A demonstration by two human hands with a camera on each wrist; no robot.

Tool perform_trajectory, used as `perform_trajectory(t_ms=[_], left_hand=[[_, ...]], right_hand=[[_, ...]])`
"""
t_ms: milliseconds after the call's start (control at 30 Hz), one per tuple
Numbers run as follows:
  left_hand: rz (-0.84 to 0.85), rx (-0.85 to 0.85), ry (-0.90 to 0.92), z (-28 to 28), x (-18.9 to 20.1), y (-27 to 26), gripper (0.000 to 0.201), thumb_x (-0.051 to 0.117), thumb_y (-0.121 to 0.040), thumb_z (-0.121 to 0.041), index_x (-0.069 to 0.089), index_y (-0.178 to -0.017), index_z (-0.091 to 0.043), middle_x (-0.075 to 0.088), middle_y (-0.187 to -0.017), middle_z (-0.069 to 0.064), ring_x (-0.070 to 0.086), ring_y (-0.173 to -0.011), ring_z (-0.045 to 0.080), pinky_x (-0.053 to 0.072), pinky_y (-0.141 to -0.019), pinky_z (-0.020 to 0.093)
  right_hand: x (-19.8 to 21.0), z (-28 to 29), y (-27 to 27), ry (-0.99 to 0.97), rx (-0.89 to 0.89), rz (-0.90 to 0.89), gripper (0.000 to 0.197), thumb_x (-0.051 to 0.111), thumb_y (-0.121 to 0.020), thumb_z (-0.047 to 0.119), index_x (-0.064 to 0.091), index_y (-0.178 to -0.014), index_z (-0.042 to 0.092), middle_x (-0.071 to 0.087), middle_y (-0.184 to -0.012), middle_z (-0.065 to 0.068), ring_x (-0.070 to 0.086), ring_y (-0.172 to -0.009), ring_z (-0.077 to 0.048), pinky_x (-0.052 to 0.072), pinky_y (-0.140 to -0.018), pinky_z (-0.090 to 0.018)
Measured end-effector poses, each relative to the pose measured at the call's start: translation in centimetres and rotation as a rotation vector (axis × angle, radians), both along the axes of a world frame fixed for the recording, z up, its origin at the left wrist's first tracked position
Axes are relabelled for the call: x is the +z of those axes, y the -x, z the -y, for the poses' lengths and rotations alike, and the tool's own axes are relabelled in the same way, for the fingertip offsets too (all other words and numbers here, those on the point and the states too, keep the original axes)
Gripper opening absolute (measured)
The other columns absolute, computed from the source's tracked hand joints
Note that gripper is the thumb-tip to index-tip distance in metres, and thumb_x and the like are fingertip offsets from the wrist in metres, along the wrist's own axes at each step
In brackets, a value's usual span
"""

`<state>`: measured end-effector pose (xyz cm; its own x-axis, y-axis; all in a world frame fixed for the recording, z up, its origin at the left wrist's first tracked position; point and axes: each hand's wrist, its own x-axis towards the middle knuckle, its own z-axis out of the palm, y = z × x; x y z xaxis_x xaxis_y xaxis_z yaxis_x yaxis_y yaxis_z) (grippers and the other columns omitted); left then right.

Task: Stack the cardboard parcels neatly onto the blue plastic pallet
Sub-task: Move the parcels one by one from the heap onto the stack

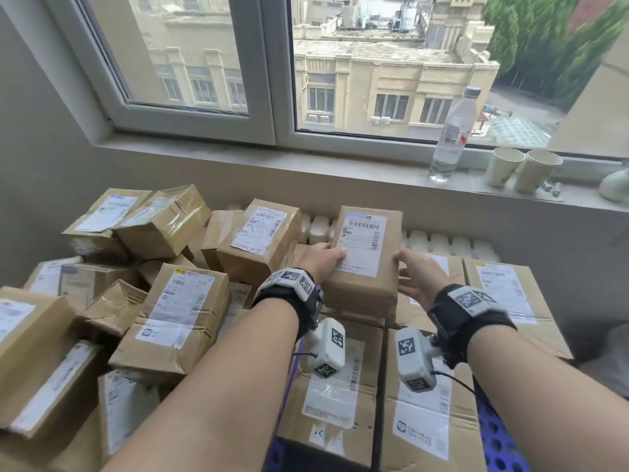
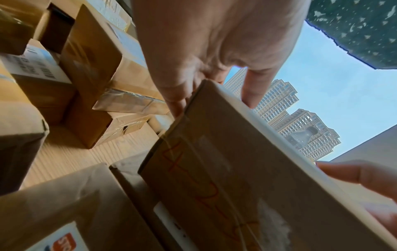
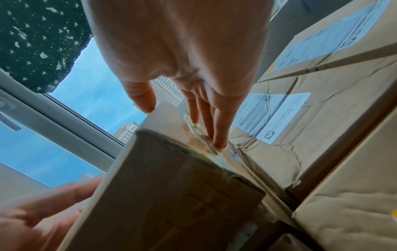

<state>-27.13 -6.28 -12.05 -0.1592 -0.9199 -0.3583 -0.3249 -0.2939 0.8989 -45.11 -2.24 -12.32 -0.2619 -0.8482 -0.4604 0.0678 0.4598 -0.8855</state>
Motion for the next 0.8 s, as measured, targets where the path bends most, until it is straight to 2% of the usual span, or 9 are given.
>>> perform_trajectory(t_ms=[133,233,300,367,433,467,533,700,800], left_hand=[[0.025,-0.029,-0.007,0.5,-0.8,-0.3,0.033,0.054,-0.098,-0.022,0.061,-0.125,-0.005,0.065,-0.12,0.006,0.062,-0.108,0.023,0.047,-0.094,0.03],[0.063,-0.04,0.0,0.4,-0.8,-0.7,0.037,0.055,-0.097,-0.028,0.061,-0.127,-0.007,0.064,-0.125,0.007,0.06,-0.113,0.024,0.045,-0.096,0.03],[0.09,-0.057,-0.004,0.2,-0.6,-0.8,0.042,0.055,-0.096,-0.032,0.058,-0.13,-0.009,0.062,-0.128,0.006,0.059,-0.115,0.024,0.045,-0.098,0.03],[0.117,-0.07,-0.005,0.1,-0.3,-1.2,0.049,0.055,-0.094,-0.039,0.055,-0.133,-0.009,0.059,-0.133,0.004,0.057,-0.118,0.024,0.043,-0.103,0.035],[0.136,-0.064,0.008,-0.1,0.5,-2.0,0.055,0.054,-0.095,-0.043,0.05,-0.138,-0.009,0.053,-0.139,0.004,0.051,-0.126,0.024,0.038,-0.108,0.036],[0.146,-0.046,0.016,-0.1,1.0,-2.6,0.051,0.054,-0.095,-0.043,0.052,-0.135,-0.011,0.053,-0.138,0.006,0.05,-0.125,0.023,0.037,-0.109,0.036],[0.161,-0.012,0.053,-0.3,1.9,-4.2,0.034,0.055,-0.095,-0.041,0.062,-0.117,-0.016,0.061,-0.124,0.007,0.056,-0.114,0.023,0.042,-0.106,0.037],[0.194,0.092,0.09,-1.2,3.6,-8.8,0.031,0.062,-0.09,-0.031,0.068,-0.115,-0.014,0.069,-0.115,0.006,0.063,-0.11,0.023,0.049,-0.099,0.036],[0.208,0.112,0.103,-1.8,4.0,-11.6,0.024,0.062,-0.089,-0.025,0.069,-0.11,-0.017,0.069,-0.113,0.005,0.064,-0.106,0.023,0.051,-0.096,0.036]], right_hand=[[-1.4,0.4,-0.3,-0.031,-0.016,-0.033,0.019,0.049,-0.096,0.02,0.055,-0.111,0.009,0.063,-0.102,-0.01,0.063,-0.085,-0.02,0.05,-0.064,-0.028],[-2.0,0.5,-0.4,-0.048,-0.012,-0.066,0.015,0.05,-0.097,0.023,0.055,-0.105,0.012,0.063,-0.106,-0.01,0.063,-0.09,-0.021,0.05,-0.066,-0.031],[-1.8,0.6,-0.6,-0.035,-0.011,-0.108,0.026,0.052,-0.096,0.026,0.055,-0.115,0.009,0.063,-0.112,-0.01,0.063,-0.095,-0.023,0.053,-0.075,-0.034],[-1.2,0.8,-0.9,0.005,-0.014,-0.288,0.044,0.056,-0.092,0.032,0.052,-0.129,0.008,0.061,-0.121,-0.007,0.06,-0.103,-0.023,0.051,-0.09,-0.039],[0.3,0.8,-1.5,0.084,-0.054,-0.489,0.047,0.057,-0.092,0.033,0.05,-0.133,0.01,0.059,-0.126,-0.007,0.056,-0.105,-0.022,0.047,-0.093,-0.039],[1.1,0.8,-1.9,0.133,-0.074,-0.547,0.045,0.057,-0.093,0.032,0.05,-0.132,0.011,0.06,-0.127,-0.008,0.056,-0.104,-0.022,0.046,-0.091,-0.038],[2.6,0.9,-2.9,0.221,-0.096,-0.619,0.04,0.056,-0.092,0.032,0.054,-0.128,0.013,0.062,-0.125,-0.009,0.058,-0.103,-0.022,0.047,-0.088,-0.037],[4.5,0.9,-6.9,0.327,-0.065,-0.681,0.029,0.055,-0.092,0.03,0.06,-0.118,0.018,0.067,-0.116,-0.006,0.062,-0.103,-0.024,0.05,-0.093,-0.044],[4.8,0.7,-9.7,0.37,-0.035,-0.665,0.026,0.055,-0.093,0.025,0.063,-0.115,0.015,0.067,-0.108,-0.005,0.06,-0.096,-0.021,0.048,-0.089,-0.037]])
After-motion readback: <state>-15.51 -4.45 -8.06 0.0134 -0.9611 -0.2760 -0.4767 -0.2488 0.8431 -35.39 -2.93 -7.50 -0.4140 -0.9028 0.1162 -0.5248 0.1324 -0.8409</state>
